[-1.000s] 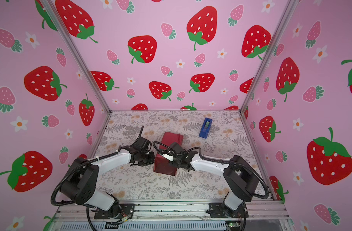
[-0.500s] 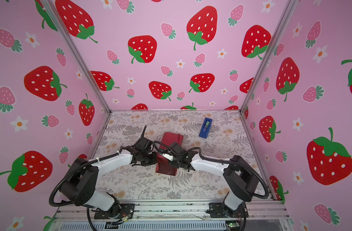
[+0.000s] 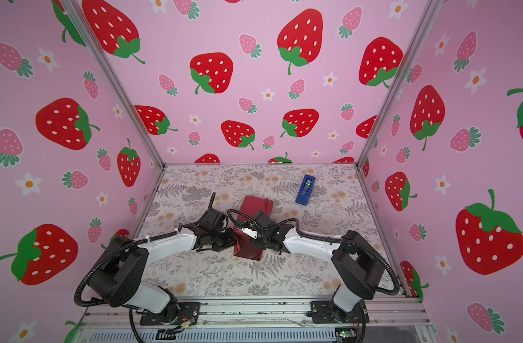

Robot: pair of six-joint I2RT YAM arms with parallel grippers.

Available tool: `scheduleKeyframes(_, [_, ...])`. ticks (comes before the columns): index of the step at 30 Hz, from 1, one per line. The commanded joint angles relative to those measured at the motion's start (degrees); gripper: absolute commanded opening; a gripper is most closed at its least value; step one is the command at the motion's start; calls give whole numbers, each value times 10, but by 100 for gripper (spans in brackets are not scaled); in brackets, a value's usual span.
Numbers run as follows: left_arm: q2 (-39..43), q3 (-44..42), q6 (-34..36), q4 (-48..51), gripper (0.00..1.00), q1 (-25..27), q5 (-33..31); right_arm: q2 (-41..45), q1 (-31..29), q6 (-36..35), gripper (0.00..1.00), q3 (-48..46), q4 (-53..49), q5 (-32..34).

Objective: Wrap the gift box in paper

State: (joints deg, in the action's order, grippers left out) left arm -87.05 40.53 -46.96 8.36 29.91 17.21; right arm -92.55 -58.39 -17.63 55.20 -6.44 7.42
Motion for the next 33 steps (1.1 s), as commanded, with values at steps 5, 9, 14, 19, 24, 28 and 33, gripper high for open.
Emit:
scheduleKeyframes(5, [11,-35,-62,-82,9,7,30,3,-3,5,38,-10,-16,-8])
scheduleKeyframes(9, [1,-38,-72,-103,9,9,38,3,-4,5,37,-11,-17,-8])
scheduleKeyframes(14, [-16,-34,-84,-130,9,9,53,5,-3,7,36,-11,-19,-7])
scheduleKeyframes(19, [-28,-30,-91,-141,9,9,58,7,-4,8,36,-10,-20,-7])
scheduleKeyframes(24, [-44,-38,-108,-170,9,11,68,6,-3,8,35,-6,-24,-7])
scheduleKeyframes(28, [-57,-47,-121,-191,9,14,69,6,-3,9,35,-5,-24,-8])
scheduleKeyframes(33, [-67,-55,-136,-213,9,14,69,6,-4,11,34,-4,-24,-10])
